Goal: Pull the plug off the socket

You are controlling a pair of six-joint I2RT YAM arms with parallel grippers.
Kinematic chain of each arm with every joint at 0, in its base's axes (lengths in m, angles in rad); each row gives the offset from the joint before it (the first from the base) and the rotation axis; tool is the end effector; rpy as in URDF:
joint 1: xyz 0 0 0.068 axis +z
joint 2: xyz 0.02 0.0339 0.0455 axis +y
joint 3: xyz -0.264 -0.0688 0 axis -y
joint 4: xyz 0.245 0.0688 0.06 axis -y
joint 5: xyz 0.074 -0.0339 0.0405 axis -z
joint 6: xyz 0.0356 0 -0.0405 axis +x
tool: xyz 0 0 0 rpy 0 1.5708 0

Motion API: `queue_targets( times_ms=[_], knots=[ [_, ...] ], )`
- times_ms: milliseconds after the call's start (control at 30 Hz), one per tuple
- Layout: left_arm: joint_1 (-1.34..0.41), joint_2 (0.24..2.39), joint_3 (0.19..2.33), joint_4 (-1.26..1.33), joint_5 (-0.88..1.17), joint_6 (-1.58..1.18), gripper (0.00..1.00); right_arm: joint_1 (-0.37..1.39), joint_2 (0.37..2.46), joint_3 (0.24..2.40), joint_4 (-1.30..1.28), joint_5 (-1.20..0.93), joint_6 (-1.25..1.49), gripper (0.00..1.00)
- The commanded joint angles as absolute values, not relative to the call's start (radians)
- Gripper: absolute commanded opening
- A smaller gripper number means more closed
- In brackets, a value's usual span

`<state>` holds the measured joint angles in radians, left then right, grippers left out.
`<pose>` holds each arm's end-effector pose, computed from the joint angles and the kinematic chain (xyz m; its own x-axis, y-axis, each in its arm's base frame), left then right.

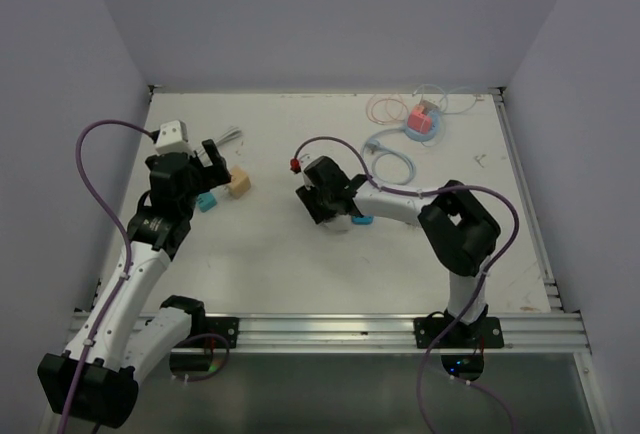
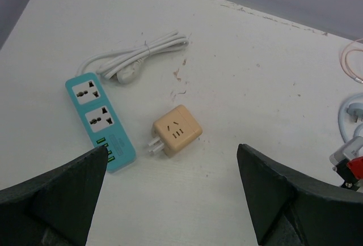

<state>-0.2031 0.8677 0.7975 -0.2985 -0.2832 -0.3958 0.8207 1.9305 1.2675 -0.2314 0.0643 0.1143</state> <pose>0.1967 -0.0304 0.3186 -0.3020 -0.3158 -0.8995 -0.1930 0.9443 -0.2667 0.2822 0.2995 0.1717 -0.6083 -0.4859 -0.6276 -0.6375 0.7702 0.0216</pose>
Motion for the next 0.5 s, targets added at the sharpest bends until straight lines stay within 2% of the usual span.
queue_targets(
  times_ms=[0,133,267,467],
  knots=[
    [-0.198,0.871,0.787,-0.255,-0.276,-0.374,1.00,0.816,1.824,1.206,-0.265,0.138,0.150,0.45],
    [-0.196,0.874,0.787,-0.253,-0.268,-0.376,1.00,0.792,1.780,1.116,-0.291,0.264,0.163,0.39],
    [-0.196,0.877,0.785,-0.253,-0.267,-0.377,1.00,0.697,1.697,1.019,-0.279,0.297,0.231,0.32],
    [-0.196,0.882,0.785,-0.250,-0.256,-0.377,0.99,0.565,1.611,0.942,-0.275,0.357,0.296,0.32]
  ],
)
